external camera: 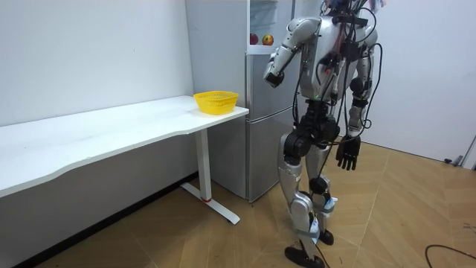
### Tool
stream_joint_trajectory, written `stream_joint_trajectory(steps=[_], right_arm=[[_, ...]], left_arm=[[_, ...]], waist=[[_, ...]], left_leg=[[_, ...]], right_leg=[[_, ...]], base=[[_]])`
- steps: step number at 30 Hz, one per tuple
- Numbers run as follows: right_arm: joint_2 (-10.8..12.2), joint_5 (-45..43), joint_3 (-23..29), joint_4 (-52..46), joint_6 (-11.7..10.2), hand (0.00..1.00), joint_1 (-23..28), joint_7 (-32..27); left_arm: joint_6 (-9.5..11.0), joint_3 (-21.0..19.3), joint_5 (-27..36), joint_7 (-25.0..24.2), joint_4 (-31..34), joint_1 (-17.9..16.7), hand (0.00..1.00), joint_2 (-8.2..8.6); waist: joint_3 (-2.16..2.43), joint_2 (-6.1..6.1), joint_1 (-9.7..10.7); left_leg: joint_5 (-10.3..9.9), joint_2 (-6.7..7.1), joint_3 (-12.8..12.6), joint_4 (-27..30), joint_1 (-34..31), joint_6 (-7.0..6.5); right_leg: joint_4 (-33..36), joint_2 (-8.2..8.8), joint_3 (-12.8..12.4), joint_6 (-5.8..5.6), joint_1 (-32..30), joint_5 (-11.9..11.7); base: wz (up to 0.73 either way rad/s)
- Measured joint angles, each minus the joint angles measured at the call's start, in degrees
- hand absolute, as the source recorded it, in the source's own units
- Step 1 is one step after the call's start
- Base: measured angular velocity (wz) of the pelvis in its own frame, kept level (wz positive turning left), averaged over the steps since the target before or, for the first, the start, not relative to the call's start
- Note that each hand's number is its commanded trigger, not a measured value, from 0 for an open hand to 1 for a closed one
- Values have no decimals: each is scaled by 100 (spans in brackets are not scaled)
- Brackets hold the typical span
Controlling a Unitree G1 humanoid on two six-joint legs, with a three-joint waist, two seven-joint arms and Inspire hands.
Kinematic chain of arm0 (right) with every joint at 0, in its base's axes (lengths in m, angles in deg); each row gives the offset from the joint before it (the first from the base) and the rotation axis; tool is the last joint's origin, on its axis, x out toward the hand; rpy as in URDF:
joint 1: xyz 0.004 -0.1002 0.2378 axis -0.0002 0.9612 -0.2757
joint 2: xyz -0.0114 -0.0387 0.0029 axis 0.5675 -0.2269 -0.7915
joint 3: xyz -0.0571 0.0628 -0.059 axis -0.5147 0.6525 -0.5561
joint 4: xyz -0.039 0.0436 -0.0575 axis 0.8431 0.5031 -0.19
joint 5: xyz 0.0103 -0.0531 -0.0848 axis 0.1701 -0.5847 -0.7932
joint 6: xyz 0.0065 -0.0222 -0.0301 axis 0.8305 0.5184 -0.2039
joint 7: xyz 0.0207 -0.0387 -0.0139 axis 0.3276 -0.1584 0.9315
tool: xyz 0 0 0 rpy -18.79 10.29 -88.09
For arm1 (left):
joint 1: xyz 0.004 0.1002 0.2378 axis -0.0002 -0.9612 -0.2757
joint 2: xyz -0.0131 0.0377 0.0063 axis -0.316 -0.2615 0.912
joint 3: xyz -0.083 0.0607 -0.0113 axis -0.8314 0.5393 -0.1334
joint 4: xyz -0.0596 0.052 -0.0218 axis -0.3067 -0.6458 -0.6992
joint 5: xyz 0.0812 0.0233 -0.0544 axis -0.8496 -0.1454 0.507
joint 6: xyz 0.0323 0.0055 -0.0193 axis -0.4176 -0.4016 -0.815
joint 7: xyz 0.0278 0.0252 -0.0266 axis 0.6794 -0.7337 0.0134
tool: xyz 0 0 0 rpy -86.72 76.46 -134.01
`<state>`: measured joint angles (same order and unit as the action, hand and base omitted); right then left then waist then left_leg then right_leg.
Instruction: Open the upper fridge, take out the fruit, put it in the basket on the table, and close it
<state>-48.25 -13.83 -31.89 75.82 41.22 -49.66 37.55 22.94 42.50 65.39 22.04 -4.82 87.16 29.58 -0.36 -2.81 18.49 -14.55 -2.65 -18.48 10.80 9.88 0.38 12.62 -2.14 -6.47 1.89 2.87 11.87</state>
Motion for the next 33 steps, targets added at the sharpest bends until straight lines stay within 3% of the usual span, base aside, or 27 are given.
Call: stream_joint_trajectory(steps=[9,13,24,26,30,33], right_arm=[[0,178,-13,-11,9,0,-3,-12],[-18,391,-13,-11,5,0,-7,-115],[-113,591,7,-49,-2,0,-13,-222],[-139,605,7,-36,3,0,-3,-222],[-149,642,6,1,6,0,4,-213],[-186,642,7,12,11,0,14,-213]], left_arm=[[-4,147,8,56,-118,171,0,17],[-3,270,68,67,-233,296,0,56],[-18,552,129,220,-431,469,0,132],[-19,560,134,263,-468,493,0,164],[-38,560,134,320,-501,546,0,183],[-56,611,134,349,-588,787,0,183]], waist=[[17,-26,31],[51,-89,38],[18,-152,403],[6,-171,496],[4,-177,519],[-4,-191,556]], left_leg=[[0,21,-10,4,-14,0],[0,13,-14,6,5,0],[0,-17,-65,6,39,1],[0,-24,-208,6,42,1],[-1,-56,-293,5,33,2],[-1,-61,-330,5,34,2]], right_leg=[[-9,0,12,-5,-5,-4],[-9,-5,-3,-4,0,-7],[0,-43,-145,7,-3,-13],[3,-52,-194,7,-26,-13],[3,-102,-299,28,-82,-47],[3,-108,-316,29,-87,-47]], base=[[0],[-5],[-5],[-9],[-22],[-2]])
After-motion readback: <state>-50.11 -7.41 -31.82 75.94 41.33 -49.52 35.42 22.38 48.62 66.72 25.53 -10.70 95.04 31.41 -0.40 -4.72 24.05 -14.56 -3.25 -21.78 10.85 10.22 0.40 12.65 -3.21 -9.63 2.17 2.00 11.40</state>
